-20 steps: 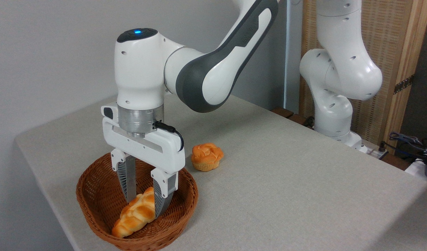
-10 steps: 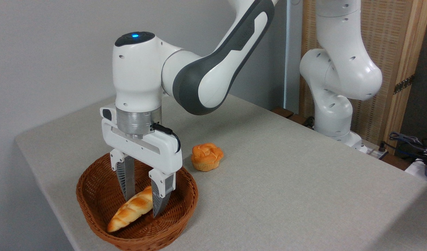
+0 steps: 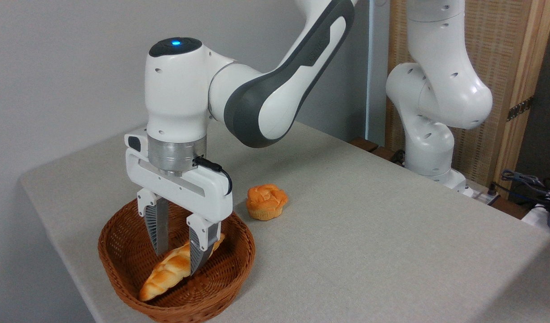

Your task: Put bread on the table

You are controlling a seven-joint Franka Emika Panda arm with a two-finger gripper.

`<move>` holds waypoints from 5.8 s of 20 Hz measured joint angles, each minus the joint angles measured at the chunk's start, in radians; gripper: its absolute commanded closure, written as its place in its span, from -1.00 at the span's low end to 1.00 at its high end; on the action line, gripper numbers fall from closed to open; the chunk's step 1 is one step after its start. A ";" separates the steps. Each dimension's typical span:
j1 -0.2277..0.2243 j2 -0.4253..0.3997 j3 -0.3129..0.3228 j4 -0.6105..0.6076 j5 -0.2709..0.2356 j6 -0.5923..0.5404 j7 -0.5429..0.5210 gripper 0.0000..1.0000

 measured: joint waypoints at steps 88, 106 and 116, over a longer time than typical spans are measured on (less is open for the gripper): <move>-0.030 -0.339 0.074 -0.045 0.093 -0.649 0.502 -1.00; 0.003 -0.162 0.023 0.360 -0.009 -0.772 0.333 -1.00; -0.014 -0.155 0.007 0.362 0.066 -0.772 0.282 -1.00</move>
